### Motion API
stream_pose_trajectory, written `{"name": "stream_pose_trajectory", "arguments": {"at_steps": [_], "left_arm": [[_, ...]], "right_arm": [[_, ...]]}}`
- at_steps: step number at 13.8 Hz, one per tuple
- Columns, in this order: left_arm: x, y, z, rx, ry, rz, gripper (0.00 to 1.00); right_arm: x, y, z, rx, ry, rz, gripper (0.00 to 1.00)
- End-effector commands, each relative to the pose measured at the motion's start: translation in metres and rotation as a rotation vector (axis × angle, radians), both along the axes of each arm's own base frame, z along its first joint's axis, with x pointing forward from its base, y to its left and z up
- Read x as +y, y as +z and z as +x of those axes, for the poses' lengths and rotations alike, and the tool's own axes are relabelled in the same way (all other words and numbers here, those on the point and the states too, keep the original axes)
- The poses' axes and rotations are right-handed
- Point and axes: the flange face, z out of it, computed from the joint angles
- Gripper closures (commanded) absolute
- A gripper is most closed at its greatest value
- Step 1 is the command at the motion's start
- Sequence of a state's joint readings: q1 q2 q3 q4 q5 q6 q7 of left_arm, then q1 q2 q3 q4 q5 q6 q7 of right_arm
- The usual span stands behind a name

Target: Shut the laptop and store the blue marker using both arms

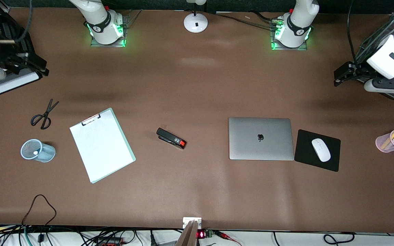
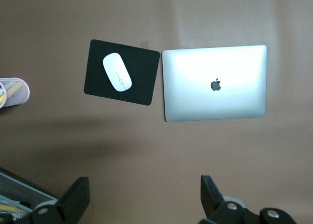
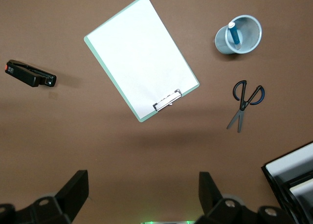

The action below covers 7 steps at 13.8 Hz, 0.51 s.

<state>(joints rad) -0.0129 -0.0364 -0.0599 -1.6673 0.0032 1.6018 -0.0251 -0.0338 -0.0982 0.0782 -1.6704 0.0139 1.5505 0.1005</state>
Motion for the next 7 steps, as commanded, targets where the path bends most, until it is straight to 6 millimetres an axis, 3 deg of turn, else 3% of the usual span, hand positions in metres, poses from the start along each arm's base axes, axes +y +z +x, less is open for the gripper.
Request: {"name": "stream_pose_trajectory", "arguments": {"at_steps": [1,7], "left_arm": [[-0.004,0.009,-0.009,0.006,-0.021,-0.018,0.00],[0.001,0.011,0.005,0.006,-0.013,-0.022,0.00]], "right_arm": [[-0.002,0.001,-0.006,-0.004,-0.016,-0.017,0.00],[-0.001,-0.009,0.000,0.010,-0.016,-0.012,0.00]]}}
